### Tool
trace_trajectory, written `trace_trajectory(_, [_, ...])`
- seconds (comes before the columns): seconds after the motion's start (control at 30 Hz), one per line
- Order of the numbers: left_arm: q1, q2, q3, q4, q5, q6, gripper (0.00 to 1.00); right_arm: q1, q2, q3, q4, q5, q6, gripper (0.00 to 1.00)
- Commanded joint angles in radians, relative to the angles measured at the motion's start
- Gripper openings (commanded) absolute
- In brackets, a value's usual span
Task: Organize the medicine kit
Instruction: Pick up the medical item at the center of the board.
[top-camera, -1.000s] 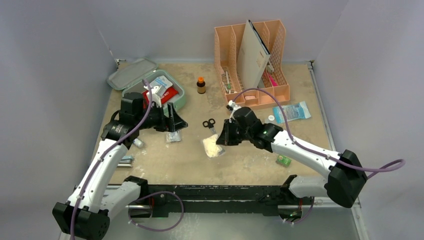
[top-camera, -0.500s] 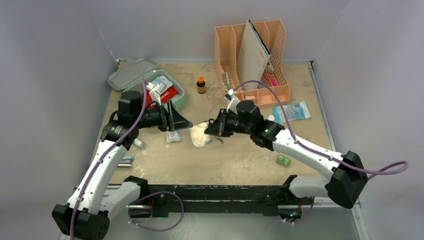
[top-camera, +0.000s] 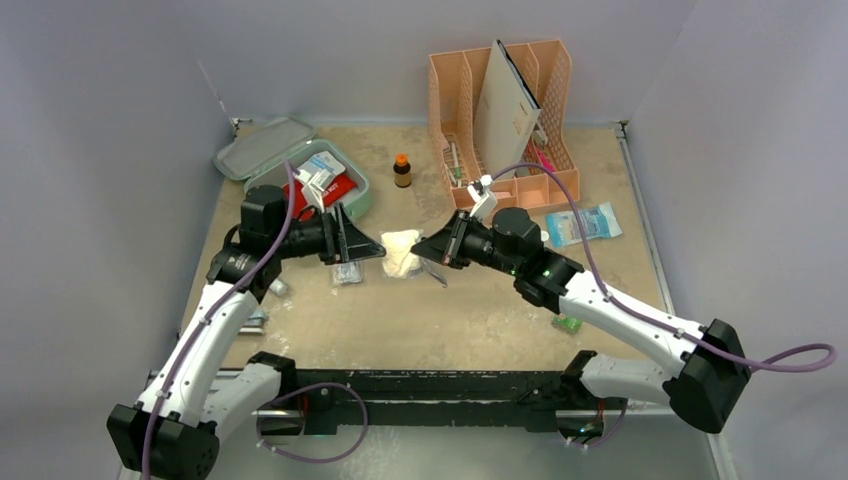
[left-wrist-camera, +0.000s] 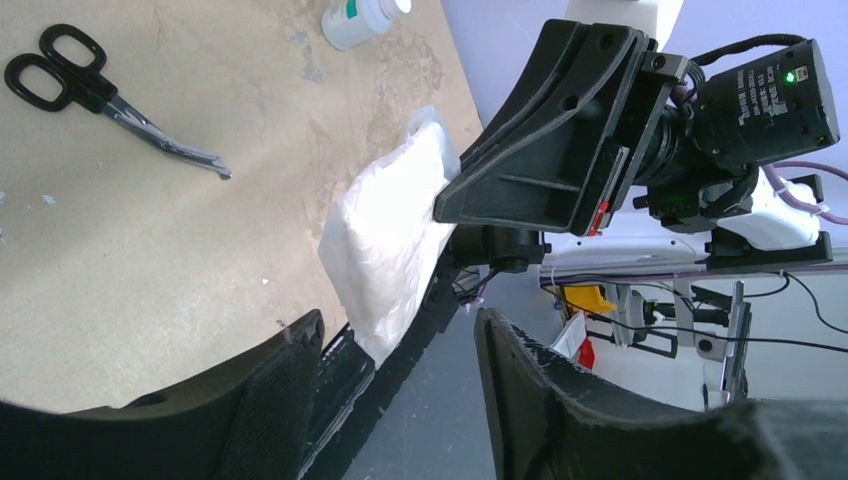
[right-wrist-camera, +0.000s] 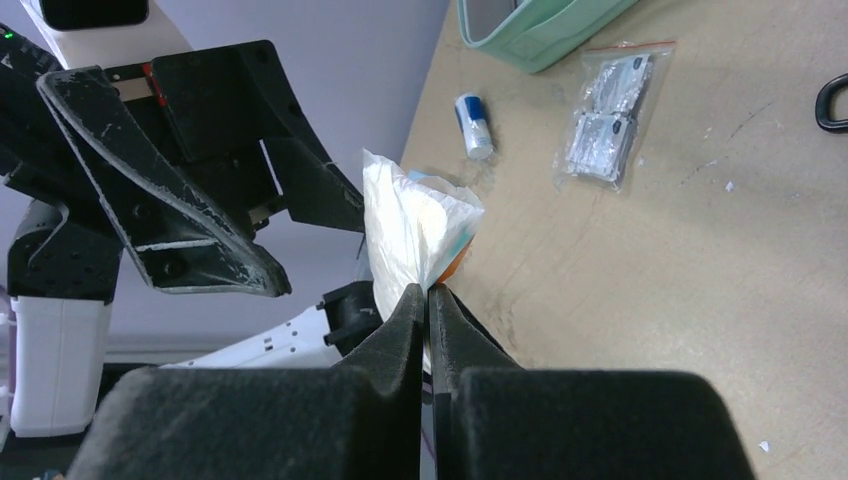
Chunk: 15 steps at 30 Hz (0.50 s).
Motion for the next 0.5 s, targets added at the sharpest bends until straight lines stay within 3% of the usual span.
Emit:
trace_trajectory(0.0, [-0.001,0.033,-0.008,0.094,0.027,-0.024,0.52,-0.004,0.004,-0.005,0.103,0.035,0.041,0.00])
trace_trajectory(0.23, [-0.001,0.077,-0.008,0.131,0.031,-0.023,0.45,-0.004,0.021,-0.013,0.116,0.008,0.054,0.00])
trace_trajectory(0.47, [-0.003,0.102,-0.014,0.182,0.030,-0.039,0.18,-0.004,0.039,-0.012,0.132,0.011,0.056,0.00])
